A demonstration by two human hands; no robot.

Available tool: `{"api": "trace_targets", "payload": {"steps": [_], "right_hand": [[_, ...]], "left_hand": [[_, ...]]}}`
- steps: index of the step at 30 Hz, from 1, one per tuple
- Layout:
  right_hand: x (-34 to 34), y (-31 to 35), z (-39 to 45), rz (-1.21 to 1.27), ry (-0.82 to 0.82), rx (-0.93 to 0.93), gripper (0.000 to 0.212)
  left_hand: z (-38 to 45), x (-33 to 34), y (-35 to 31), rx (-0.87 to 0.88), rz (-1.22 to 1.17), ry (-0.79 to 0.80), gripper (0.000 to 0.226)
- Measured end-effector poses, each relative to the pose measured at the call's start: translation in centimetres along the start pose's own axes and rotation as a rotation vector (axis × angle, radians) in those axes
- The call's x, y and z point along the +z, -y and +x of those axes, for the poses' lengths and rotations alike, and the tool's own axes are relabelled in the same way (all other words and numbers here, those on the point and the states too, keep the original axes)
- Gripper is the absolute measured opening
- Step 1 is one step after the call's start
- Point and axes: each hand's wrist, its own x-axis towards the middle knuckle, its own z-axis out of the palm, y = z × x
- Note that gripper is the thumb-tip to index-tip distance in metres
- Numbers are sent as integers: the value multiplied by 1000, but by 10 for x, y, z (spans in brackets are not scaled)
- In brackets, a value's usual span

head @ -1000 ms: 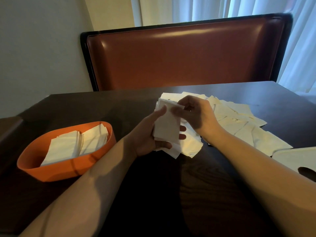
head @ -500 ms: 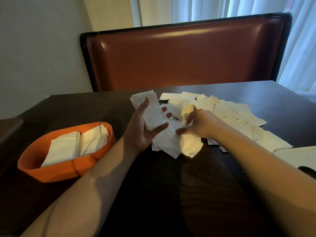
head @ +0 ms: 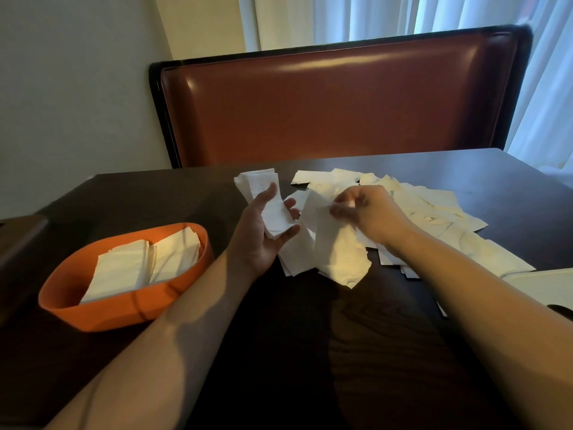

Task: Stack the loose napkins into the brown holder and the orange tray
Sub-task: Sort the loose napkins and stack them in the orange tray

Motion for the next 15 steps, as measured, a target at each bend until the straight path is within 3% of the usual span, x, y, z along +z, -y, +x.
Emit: {"api": "trace_targets", "payload": {"steps": [4,6,9,13,15], "right_hand": [[-4,0,1,235,-141,-19,12],[-11,3,-1,454,-43,-22,15],[-19,9,-5,887,257,64,16],[-5,7,-1,948,230,126,21],[7,1,0,922,154,138,33]], "left_hand": [[6,-2,1,29,48,-74,22],[7,-4,2,38,60,-84,24],[6,-5,2,17,105,-23,41],[0,-2,5,-7,194,93,62],[-4,1,5,25,131,164,53]]}}
